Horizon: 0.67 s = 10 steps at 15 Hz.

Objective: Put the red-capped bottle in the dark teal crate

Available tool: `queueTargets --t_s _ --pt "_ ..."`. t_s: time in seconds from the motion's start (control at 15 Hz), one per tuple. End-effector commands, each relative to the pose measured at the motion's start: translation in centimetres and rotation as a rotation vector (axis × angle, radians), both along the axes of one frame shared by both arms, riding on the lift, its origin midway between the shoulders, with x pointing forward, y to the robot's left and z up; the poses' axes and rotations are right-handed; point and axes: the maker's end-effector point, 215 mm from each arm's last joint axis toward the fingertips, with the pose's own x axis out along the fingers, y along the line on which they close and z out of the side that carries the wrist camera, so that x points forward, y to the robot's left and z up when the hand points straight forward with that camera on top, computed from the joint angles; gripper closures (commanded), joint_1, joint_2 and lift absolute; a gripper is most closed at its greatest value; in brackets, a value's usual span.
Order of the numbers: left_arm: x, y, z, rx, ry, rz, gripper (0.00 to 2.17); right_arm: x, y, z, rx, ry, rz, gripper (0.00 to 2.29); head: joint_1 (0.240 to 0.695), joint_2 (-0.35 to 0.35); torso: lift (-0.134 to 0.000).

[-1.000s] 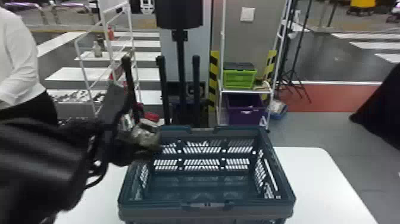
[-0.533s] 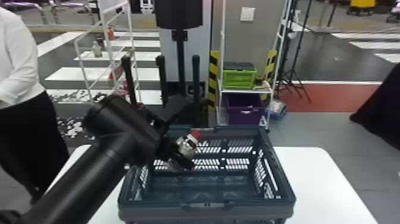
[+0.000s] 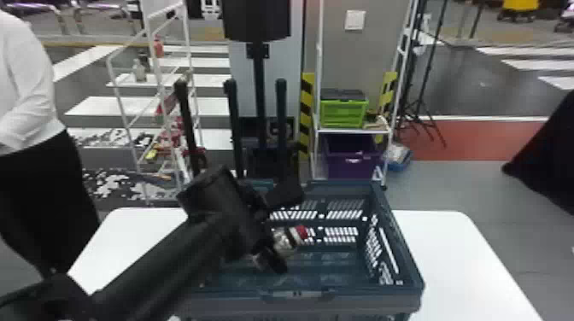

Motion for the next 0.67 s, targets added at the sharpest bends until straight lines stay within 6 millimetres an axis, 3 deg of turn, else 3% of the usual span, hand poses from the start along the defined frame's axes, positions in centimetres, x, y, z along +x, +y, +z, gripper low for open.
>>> queueTargets --t_s 0.0,0.4,0.53,0.6 --pt "-0.4 0.0 -1.6 0.045 0.002 -0.055 1.97 0.0 0.1 0.1 0.001 -0.003 0.0 0.15 0.499 0.0 0.0" --pt "-1.0 1.0 -3.2 0.126 0.003 -0.084 1.94 0.1 0.0 0.2 0.003 -0.009 -0.002 0.15 0.499 0.0 0.0" --pt "-0.9 1.0 -3.5 0.163 -0.02 -0.104 1.58 0.1 0.0 0.2 0.003 -0.009 -0.002 0.15 0.499 0.0 0.0" --pt "-0.5 0.9 -3.3 0.166 -0.039 -0.101 1.17 0.1 0.0 0.2 0.003 -0.009 -0.002 0.15 0.499 0.0 0.0"
